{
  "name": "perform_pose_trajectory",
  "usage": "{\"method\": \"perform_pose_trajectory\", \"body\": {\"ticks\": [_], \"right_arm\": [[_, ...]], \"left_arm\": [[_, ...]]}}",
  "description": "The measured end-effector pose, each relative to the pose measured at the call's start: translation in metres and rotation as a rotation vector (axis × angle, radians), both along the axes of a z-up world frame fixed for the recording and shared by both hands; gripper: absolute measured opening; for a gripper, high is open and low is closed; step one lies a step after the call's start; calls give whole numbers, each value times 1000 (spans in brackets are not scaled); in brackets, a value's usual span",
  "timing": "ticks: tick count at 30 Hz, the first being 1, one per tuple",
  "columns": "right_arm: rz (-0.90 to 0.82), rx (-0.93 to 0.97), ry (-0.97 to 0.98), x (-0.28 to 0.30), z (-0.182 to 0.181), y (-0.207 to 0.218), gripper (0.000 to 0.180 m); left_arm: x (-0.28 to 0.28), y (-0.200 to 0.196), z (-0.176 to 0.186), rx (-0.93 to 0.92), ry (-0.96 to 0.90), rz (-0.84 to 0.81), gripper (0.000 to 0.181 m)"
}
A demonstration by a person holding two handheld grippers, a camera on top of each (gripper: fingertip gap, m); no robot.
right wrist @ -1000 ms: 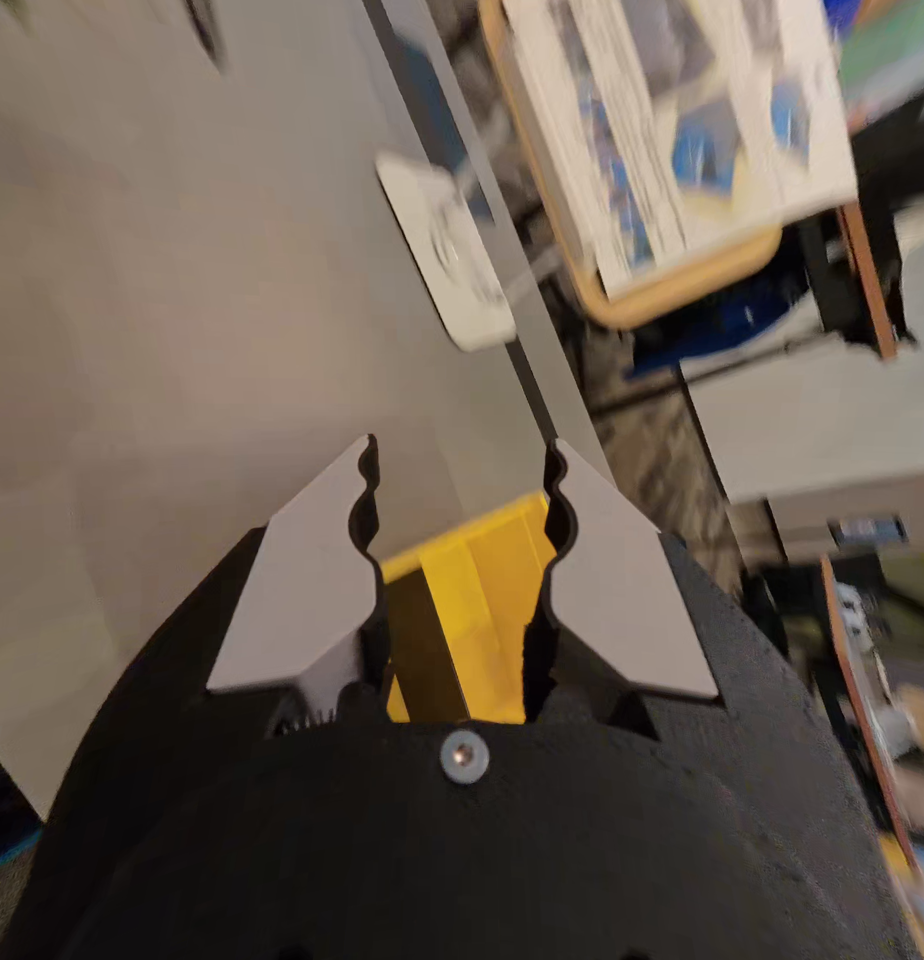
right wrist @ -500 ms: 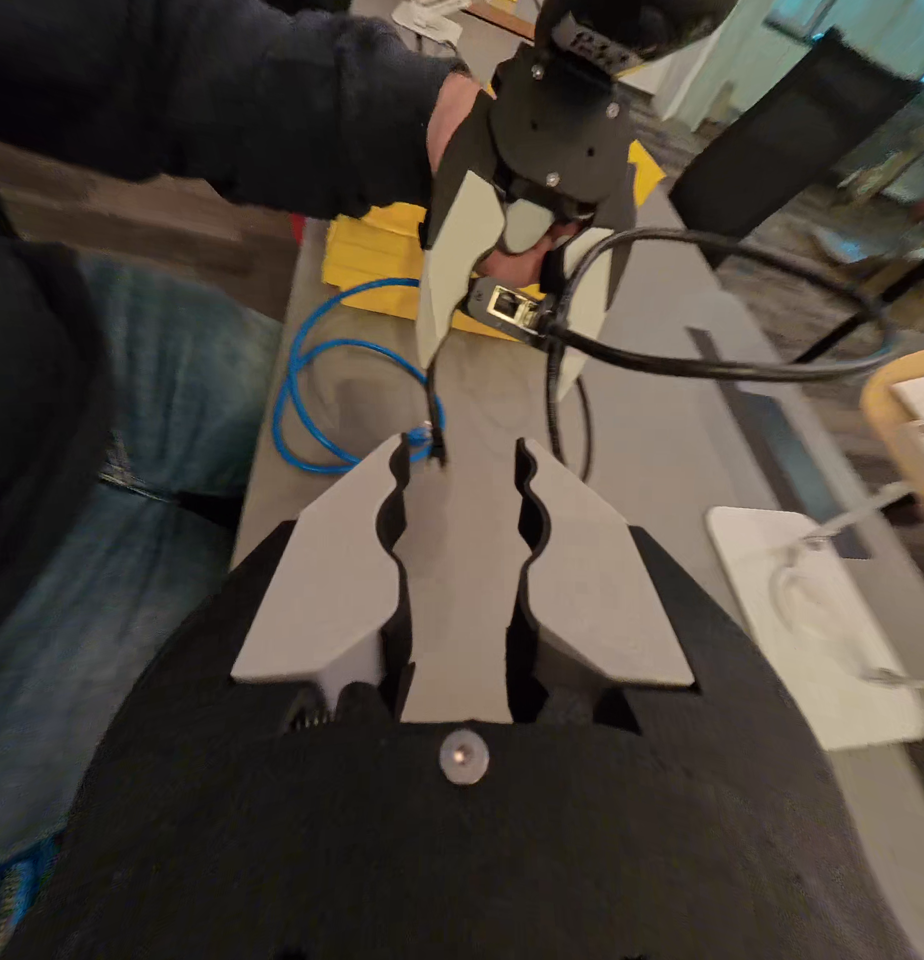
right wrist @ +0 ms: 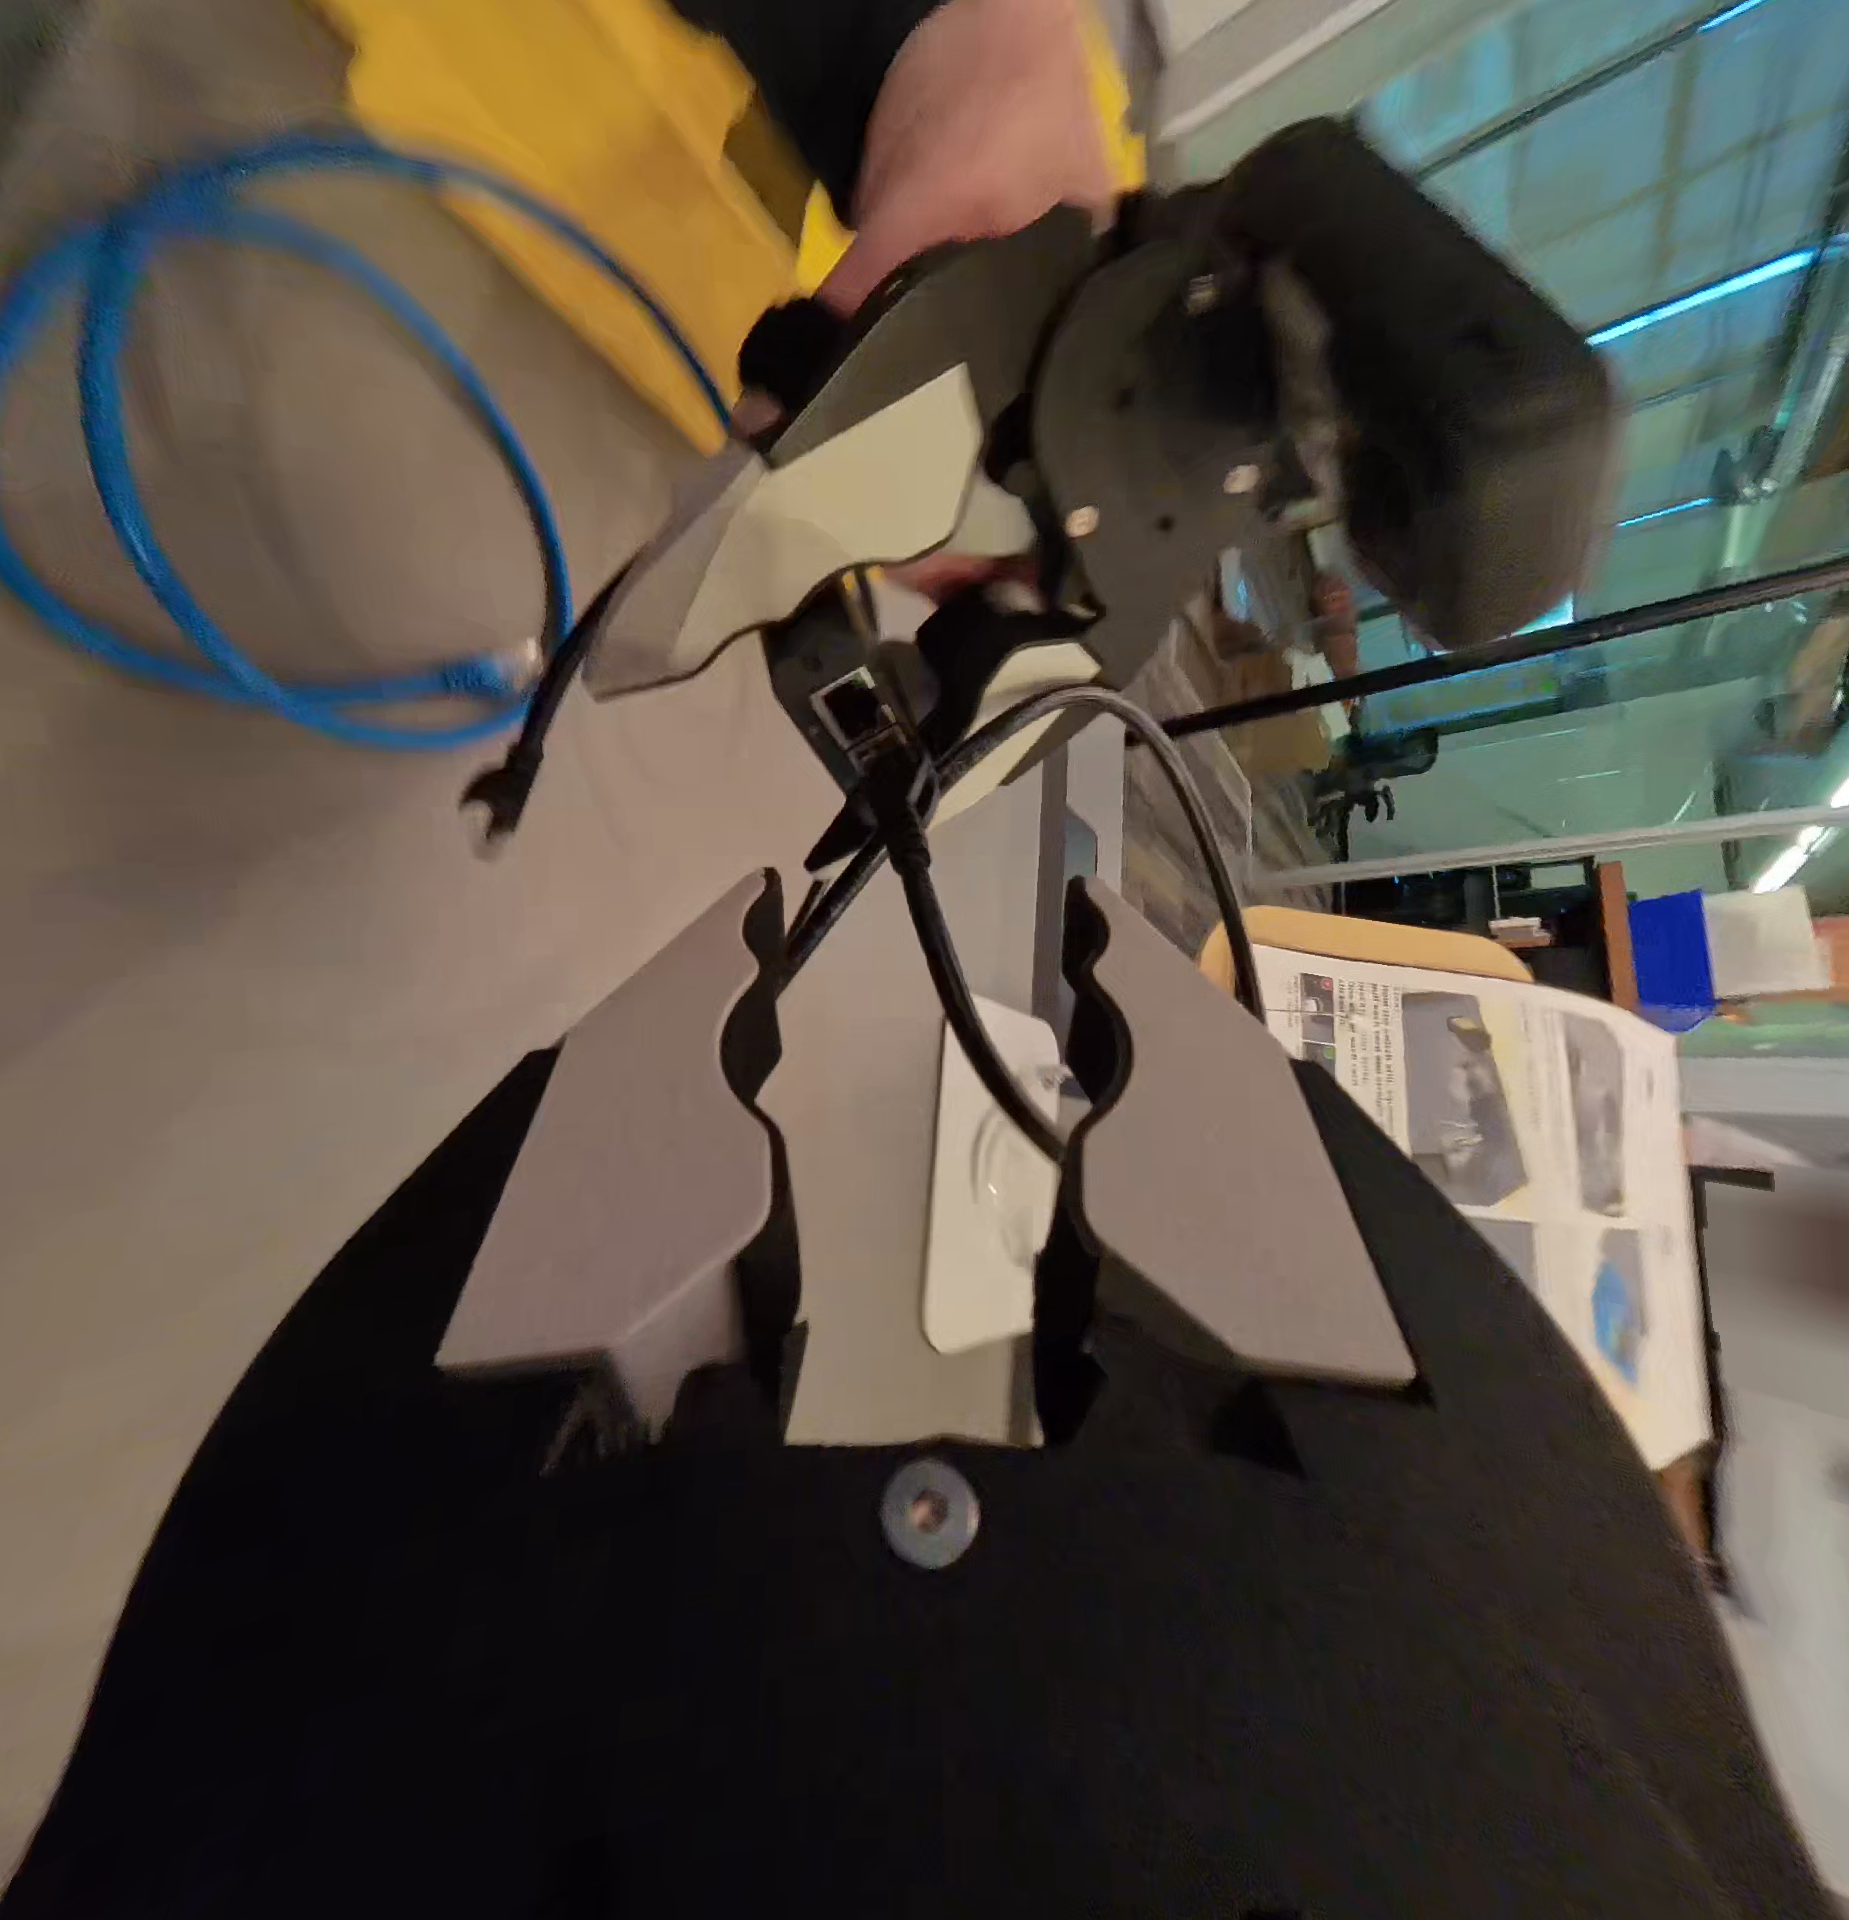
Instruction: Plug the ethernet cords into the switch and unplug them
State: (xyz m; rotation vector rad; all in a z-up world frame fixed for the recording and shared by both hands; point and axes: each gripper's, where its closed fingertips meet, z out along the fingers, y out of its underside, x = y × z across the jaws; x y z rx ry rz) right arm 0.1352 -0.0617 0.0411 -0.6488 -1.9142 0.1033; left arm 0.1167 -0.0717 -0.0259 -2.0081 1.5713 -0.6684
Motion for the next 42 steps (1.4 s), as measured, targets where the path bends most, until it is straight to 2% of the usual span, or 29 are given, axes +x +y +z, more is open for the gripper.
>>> {"method": "perform_pose_trajectory", "body": {"ticks": [3,7,9,12,14,16,19,20,22,24,27,30,35,40,42], "right_arm": [[55,133,-112,-7,-13,-5,40],[45,-138,-143,-17,-2,-3,22],[19,-215,-116,-20,7,10,32],[1,-312,-14,-11,32,25,29],[-68,-367,56,8,44,50,25],[-123,-478,59,33,38,66,24],[-101,-635,29,50,10,56,38],[-122,-613,29,49,-1,57,41],[-26,-641,58,38,-11,36,41],[-6,-671,34,15,-30,22,51],[57,-623,-19,-16,-52,3,27],[81,-657,15,-26,-42,5,2],[-78,-613,169,-28,-4,65,2],[-427,-300,186,-13,11,149,3],[-521,-289,192,1,11,177,3]], "left_arm": [[3,2,-4,0,40,-3,75],[6,3,-10,-3,80,-8,75],[6,4,-12,2,99,-10,75],[4,2,-12,13,107,-21,75],[2,-3,-7,17,75,-38,75],[-2,-7,2,20,28,-41,75],[-8,-11,18,22,-52,-41,75],[-9,-11,21,24,-64,-40,75],[-10,-12,26,25,-83,-41,75],[-7,-14,28,22,-93,-51,75],[-1,-17,28,26,-78,-66,75],[1,-20,31,38,-74,-70,74],[1,-27,39,47,-93,-84,75],[1,-31,39,79,-58,-108,75],[-6,-28,39,86,-47,-88,74]]}}
